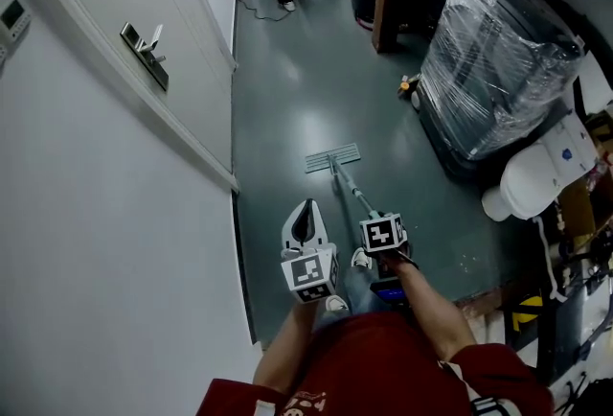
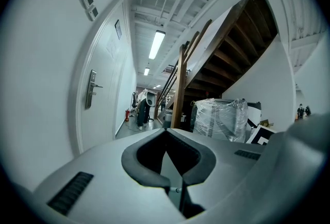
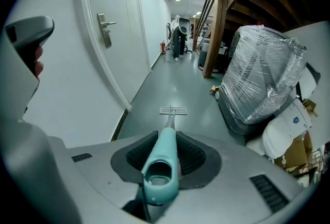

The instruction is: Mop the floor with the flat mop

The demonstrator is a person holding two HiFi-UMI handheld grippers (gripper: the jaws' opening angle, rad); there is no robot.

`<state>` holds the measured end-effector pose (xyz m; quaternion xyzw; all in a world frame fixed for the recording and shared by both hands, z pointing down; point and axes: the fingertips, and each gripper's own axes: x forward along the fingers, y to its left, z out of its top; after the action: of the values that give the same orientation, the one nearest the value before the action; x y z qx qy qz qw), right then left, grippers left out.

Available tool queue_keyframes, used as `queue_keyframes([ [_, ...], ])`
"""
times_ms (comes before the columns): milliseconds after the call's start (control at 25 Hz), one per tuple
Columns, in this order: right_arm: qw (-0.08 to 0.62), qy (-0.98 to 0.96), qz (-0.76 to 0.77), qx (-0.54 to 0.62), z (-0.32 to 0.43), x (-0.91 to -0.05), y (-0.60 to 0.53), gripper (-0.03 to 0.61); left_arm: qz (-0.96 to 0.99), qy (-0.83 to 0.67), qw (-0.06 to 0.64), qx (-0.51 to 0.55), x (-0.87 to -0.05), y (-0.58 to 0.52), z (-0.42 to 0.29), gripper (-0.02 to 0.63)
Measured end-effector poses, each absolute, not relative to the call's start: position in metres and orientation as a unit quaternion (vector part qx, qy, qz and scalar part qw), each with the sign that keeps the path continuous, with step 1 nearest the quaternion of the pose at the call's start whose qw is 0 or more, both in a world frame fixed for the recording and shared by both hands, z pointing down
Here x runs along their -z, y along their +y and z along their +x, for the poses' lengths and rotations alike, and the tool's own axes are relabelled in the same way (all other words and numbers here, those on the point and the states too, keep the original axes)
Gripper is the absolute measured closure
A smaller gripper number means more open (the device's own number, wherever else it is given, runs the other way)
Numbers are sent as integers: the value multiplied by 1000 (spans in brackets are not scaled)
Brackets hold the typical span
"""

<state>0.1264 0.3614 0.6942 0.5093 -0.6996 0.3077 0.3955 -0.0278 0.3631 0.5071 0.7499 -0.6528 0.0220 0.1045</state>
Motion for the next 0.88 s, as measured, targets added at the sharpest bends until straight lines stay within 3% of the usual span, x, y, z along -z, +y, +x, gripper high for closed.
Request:
queue_keyframes([
  [520,414,-704,498,-293,104,-693,398,460,741,-664,104,-13,-496,388,-61,598],
  [880,419,-710,487,-286,120,-693,397,460,724,-680,108,-20,-494,394,-44,598],
])
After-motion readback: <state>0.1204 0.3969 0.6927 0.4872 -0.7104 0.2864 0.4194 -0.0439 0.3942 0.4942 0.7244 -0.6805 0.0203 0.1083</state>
